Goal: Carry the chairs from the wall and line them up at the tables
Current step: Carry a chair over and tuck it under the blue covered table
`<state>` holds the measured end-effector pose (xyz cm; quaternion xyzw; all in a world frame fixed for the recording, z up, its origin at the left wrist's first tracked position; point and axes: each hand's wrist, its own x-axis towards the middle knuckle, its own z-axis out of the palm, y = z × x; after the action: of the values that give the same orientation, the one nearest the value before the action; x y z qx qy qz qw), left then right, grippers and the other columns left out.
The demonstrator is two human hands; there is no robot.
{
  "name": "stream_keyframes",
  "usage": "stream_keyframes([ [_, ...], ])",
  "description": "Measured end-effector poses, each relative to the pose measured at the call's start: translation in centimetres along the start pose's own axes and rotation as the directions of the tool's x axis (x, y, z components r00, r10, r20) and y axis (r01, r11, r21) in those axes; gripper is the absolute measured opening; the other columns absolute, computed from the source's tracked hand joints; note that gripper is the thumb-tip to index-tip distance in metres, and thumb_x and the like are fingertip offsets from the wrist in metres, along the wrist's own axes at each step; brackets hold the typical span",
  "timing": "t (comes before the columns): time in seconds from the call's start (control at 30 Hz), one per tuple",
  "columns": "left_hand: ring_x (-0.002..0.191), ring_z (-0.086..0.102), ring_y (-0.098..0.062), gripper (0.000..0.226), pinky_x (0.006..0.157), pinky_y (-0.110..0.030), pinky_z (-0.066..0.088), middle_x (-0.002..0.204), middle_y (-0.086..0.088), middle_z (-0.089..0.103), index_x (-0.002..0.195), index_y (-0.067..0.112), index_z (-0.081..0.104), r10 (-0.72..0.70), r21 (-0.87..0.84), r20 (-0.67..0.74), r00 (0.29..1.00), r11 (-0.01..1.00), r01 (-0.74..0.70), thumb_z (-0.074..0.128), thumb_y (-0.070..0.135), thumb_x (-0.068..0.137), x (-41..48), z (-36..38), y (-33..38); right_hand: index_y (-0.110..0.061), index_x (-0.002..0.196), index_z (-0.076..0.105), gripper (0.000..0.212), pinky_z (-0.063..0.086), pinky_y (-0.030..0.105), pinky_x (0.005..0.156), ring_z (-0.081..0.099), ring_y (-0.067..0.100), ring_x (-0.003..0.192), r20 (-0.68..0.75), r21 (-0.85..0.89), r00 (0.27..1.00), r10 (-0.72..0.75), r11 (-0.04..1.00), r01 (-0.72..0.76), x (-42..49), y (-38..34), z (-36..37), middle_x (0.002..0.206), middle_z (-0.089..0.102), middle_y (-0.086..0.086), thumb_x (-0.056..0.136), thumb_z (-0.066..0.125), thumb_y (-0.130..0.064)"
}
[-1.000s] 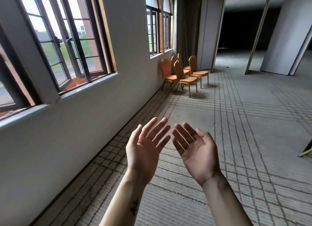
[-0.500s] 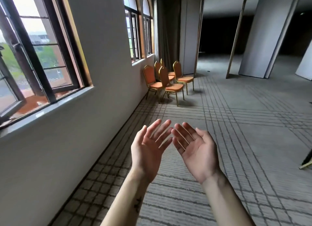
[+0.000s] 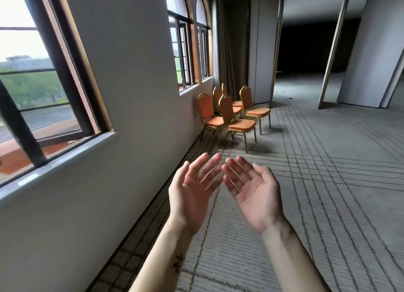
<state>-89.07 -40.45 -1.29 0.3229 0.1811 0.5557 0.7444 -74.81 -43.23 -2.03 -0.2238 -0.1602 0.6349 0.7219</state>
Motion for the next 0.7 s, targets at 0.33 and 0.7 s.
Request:
stream_keyframes([
  [0.33,0.131,0.058,-0.037,0.055,0.118,-0.054,0.034,0.136,-0.020,0.064,0.142,0.005,0.052,-0.037,0.007,-0.016,0.999,0.999,0.037,0.032,0.040,0.105,24.6,-2.0,-2.5,-0.005,0.136,0.056,0.045,0.046,0.040,0.104,0.064,0.031,0.123,-0.030,-0.030,1.000,0.009,0.999,-0.010,24.3,-4.1,-2.0,0.131,0.067,0.018,0.102,0.041,-0.030],
  [0.7,0.131,0.058,-0.038,0.054,0.120,-0.057,0.031,0.136,-0.020,0.064,0.141,0.004,0.052,-0.093,-0.030,0.046,0.995,0.995,0.095,0.033,0.040,0.105,55.5,-8.1,-1.9,-0.006,0.128,0.060,0.040,0.048,0.040,0.100,0.068,0.030,0.117,-0.088,-0.109,0.992,-0.092,0.991,0.082,53.2,-5.9,-1.9,0.130,0.068,0.019,0.103,0.042,-0.029],
])
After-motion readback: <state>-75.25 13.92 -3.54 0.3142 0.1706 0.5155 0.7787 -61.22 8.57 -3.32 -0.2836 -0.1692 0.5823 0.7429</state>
